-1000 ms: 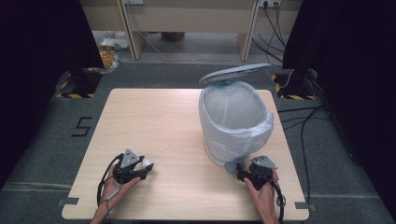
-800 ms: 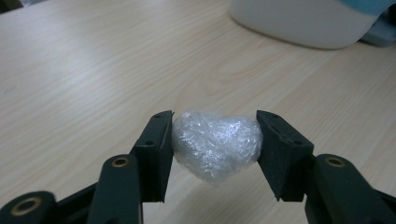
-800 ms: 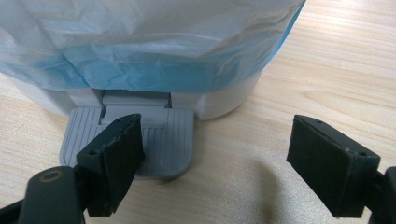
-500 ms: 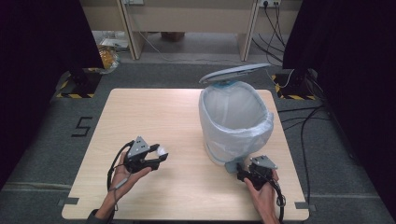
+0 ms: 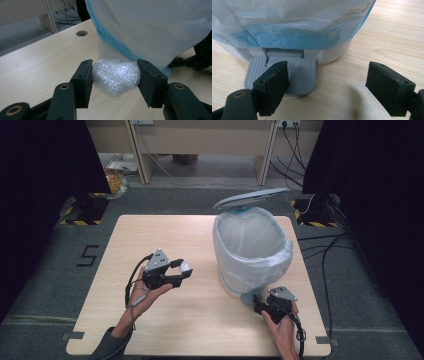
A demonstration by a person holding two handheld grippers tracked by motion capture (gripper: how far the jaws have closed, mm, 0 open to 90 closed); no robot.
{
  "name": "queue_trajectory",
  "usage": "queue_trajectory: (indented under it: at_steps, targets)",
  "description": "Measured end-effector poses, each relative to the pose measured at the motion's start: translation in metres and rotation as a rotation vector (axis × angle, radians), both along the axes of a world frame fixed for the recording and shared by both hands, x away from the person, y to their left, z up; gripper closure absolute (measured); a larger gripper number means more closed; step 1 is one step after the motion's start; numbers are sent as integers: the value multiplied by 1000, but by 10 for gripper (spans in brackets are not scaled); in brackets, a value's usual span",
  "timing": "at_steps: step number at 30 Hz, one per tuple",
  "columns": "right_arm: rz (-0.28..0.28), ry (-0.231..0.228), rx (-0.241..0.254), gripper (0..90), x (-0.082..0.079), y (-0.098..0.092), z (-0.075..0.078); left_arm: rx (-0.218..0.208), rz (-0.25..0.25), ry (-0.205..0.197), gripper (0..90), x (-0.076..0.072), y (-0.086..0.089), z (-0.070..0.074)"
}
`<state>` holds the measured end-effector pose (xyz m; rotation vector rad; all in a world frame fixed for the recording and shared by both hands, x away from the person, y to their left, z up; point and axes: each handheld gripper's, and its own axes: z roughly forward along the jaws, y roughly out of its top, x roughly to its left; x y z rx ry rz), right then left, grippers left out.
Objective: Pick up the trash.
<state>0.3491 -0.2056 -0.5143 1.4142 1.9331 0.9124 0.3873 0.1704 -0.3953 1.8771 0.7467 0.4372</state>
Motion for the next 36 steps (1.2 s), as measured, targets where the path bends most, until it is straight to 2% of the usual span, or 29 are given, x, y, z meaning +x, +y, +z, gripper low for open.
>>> queue_trajectory:
  at_steps: [3,14,21,29,31,36]
  targets:
    - [-2,3,1,183,0,0,0,-4,-15,-20,477,7,-8,16]
    - [4,-1,-2,184,1,-1,0,-29,-38,-41,476,18,-20,43]
    - [5,5,5,183,0,-1,0,-31,-64,-80,476,22,-35,68]
    - [5,5,6,184,0,-1,0,-46,-78,-96,476,25,-45,83]
    - [5,5,6,184,0,-1,0,-46,-85,-103,476,28,-52,89]
    - [6,4,7,183,0,-1,0,-48,-99,-103,476,34,-65,95]
